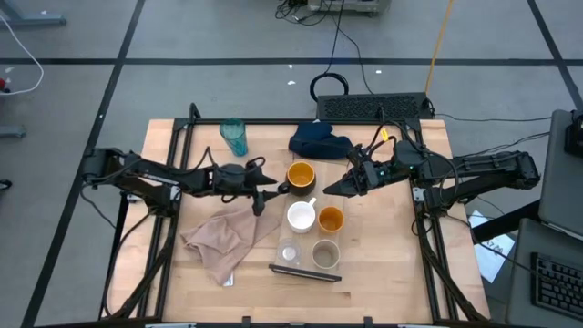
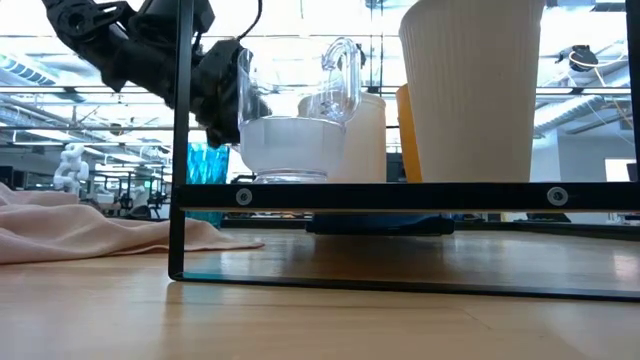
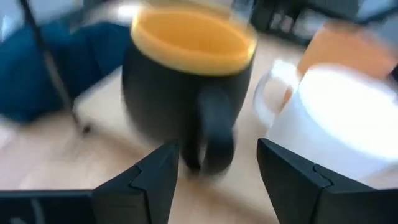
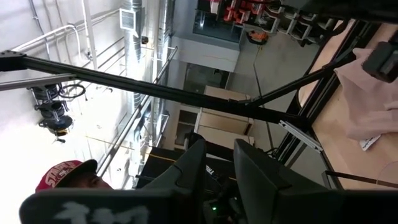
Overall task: Stack small to large cups/mugs on shelf
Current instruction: Put the black cup on the shelf aligned with the white cup
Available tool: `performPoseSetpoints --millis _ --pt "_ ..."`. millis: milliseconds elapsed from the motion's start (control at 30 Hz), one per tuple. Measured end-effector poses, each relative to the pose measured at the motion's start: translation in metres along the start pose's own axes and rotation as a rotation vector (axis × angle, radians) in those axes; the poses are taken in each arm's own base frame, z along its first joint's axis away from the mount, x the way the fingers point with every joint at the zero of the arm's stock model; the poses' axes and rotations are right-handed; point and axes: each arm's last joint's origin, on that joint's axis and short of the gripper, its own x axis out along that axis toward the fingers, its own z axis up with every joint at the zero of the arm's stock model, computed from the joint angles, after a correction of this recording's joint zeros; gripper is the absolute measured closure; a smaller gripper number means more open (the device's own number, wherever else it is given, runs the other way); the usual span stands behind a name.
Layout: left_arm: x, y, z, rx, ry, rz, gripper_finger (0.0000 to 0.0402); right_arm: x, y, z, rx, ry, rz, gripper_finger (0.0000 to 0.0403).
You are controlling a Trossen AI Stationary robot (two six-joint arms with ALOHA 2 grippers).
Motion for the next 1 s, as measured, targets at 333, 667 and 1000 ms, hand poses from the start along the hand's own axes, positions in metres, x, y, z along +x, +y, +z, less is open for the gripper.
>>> performPoseSetpoints --millis 333,667,1000 --pt "-0.0052 0.0008 -0.0047 0.022 0.072 -0.008 0.0242 0.0 -0.0004 -0.0001 -0.01 0.001 -0.004 0.0328" --pt "-0.0052 0.0007 -0.0046 0.021 0.072 -0.01 0.0391 0.0 -0.0007 -0.0001 -0.009 0.002 -0.007 0.0328" --pt "-0.0051 0.002 -0.0038 0.018 0.067 -0.009 0.0399 0.0 -0.0007 -0.0001 -0.023 0.002 -0.007 0.0328"
